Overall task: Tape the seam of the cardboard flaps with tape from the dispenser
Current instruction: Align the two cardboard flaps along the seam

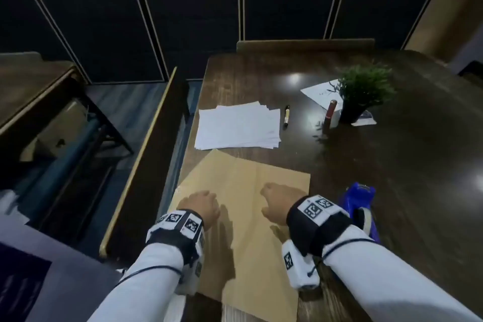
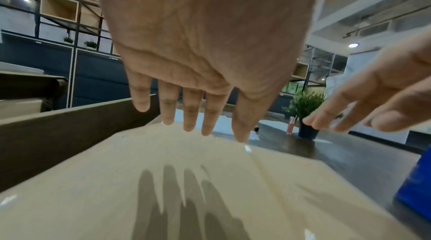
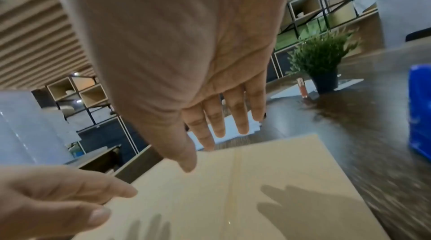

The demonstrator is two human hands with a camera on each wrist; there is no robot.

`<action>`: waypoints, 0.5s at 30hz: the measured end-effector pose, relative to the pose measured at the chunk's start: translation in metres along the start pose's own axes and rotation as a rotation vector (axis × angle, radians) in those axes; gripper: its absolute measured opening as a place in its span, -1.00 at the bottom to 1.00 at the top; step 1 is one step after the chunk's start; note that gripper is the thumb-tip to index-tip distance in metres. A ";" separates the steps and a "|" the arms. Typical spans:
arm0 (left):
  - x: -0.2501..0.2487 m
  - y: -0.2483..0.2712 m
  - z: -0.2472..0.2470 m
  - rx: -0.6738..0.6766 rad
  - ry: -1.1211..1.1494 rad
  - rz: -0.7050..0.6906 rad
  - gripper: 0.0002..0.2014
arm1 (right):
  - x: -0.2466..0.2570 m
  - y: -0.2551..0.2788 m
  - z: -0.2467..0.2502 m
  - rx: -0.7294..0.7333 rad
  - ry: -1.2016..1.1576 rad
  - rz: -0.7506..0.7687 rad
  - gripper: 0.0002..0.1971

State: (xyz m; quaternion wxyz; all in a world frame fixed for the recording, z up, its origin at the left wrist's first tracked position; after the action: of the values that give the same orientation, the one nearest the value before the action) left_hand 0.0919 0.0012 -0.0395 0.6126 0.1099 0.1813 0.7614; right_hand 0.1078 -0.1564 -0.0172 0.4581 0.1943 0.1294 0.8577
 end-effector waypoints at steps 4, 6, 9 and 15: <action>0.020 -0.011 -0.036 0.072 -0.048 0.048 -0.50 | -0.012 -0.013 -0.046 0.100 0.033 -0.007 -0.57; 0.025 -0.015 -0.046 0.085 -0.054 0.042 -0.44 | -0.011 -0.019 -0.060 0.112 0.059 0.017 -0.56; 0.031 -0.021 -0.053 0.090 -0.082 0.045 -0.36 | -0.007 -0.026 -0.070 0.131 0.117 0.067 -0.58; 0.031 -0.024 -0.074 0.111 -0.259 0.001 -0.27 | -0.002 -0.028 -0.091 0.218 0.171 0.109 -0.66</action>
State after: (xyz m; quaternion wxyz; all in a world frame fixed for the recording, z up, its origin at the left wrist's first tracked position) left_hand 0.0776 0.0254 -0.1185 0.6236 0.2409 0.1427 0.7299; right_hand 0.0885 -0.1466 -0.1097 0.3742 0.1757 0.2497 0.8757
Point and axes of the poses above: each hand's wrist, its own y-axis away from the middle knuckle, its own z-axis out of the back of the hand, x = y × z, the point moved 10 cm from there along -y, towards the middle knuckle, and after that the axes turned 10 degrees about z, right-handed, at the moved point
